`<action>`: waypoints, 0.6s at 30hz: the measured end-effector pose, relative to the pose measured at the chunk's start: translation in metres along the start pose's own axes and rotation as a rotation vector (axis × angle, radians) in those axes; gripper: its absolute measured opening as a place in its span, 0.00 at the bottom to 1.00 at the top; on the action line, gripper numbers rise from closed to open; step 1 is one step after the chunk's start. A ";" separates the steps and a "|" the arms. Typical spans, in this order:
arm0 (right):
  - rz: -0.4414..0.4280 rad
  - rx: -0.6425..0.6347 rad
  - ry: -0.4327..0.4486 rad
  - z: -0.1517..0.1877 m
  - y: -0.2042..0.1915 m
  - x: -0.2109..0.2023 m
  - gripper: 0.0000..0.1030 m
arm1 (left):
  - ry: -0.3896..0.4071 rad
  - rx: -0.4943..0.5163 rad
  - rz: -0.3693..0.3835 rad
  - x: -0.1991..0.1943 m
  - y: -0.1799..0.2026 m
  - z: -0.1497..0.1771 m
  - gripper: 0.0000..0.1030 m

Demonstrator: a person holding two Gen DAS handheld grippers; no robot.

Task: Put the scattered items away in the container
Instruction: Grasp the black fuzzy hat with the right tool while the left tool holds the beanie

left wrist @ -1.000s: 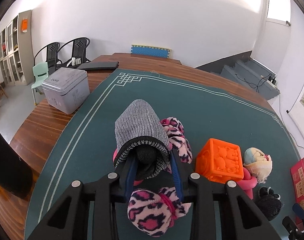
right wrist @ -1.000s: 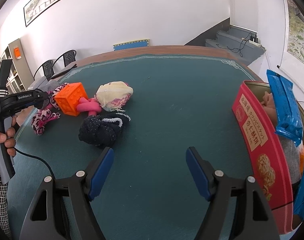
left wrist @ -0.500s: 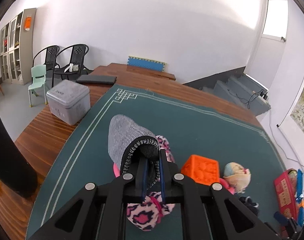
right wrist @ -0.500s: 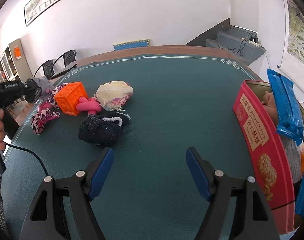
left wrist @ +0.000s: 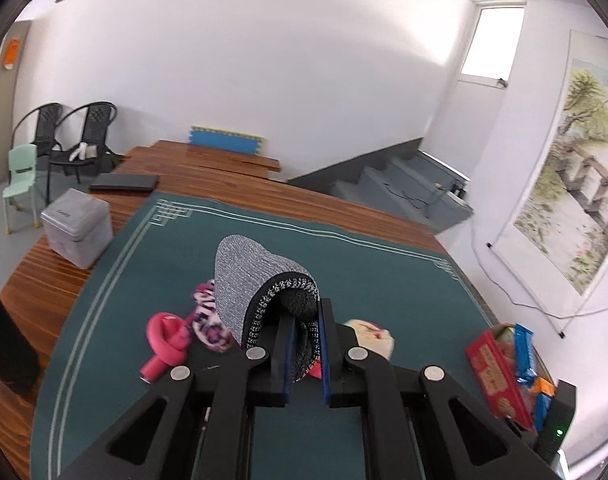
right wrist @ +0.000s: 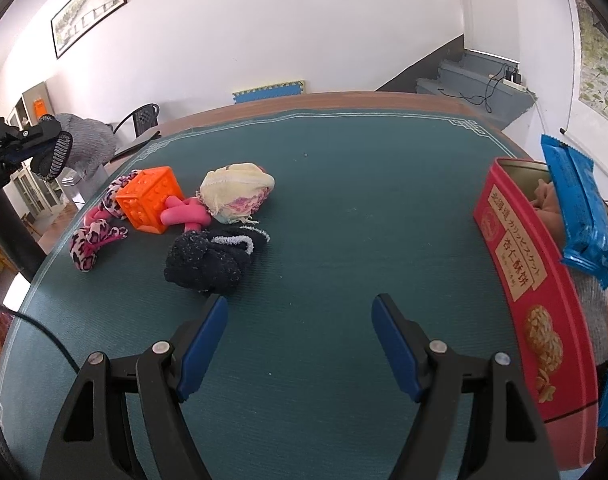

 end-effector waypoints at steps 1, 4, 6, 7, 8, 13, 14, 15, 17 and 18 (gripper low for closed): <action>-0.003 0.001 0.001 0.000 0.000 0.000 0.75 | -0.005 0.004 0.003 0.000 0.002 0.002 0.10; -0.013 0.006 0.002 0.000 0.000 -0.001 0.75 | -0.020 0.021 -0.003 0.000 0.005 0.010 0.10; -0.018 0.006 0.003 0.000 -0.001 -0.001 0.75 | -0.031 0.033 -0.008 0.000 0.007 0.019 0.10; -0.020 0.006 0.004 0.000 -0.001 -0.001 0.75 | -0.038 0.038 -0.010 0.001 0.007 0.024 0.10; -0.025 0.004 0.005 0.000 -0.002 -0.001 0.75 | -0.047 0.042 -0.012 0.001 0.006 0.030 0.10; -0.049 0.011 -0.009 -0.002 -0.006 0.003 0.75 | -0.086 0.051 -0.012 0.000 0.005 0.052 0.10; -0.060 0.018 -0.017 -0.002 -0.006 0.005 0.75 | -0.091 0.052 -0.011 -0.001 0.004 0.056 0.10; -0.087 0.034 -0.029 -0.005 -0.008 0.007 0.75 | -0.090 0.054 -0.009 -0.002 0.005 0.057 0.10; -0.122 0.058 -0.041 -0.011 -0.010 0.009 0.75 | -0.089 0.058 -0.004 -0.004 0.006 0.059 0.10; -0.130 0.062 -0.042 -0.015 -0.012 0.010 0.75 | -0.089 0.059 -0.001 -0.005 0.006 0.061 0.10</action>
Point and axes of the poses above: each gripper's, at about its wrist camera, not at the fingertips, and x roughly the way its jaws point, y to its right, z to its underside, the point moved 9 cm from there along x, roughly the way its jaws point, and after that the axes turned 15 degrees about -x, right-handed, at the moved point
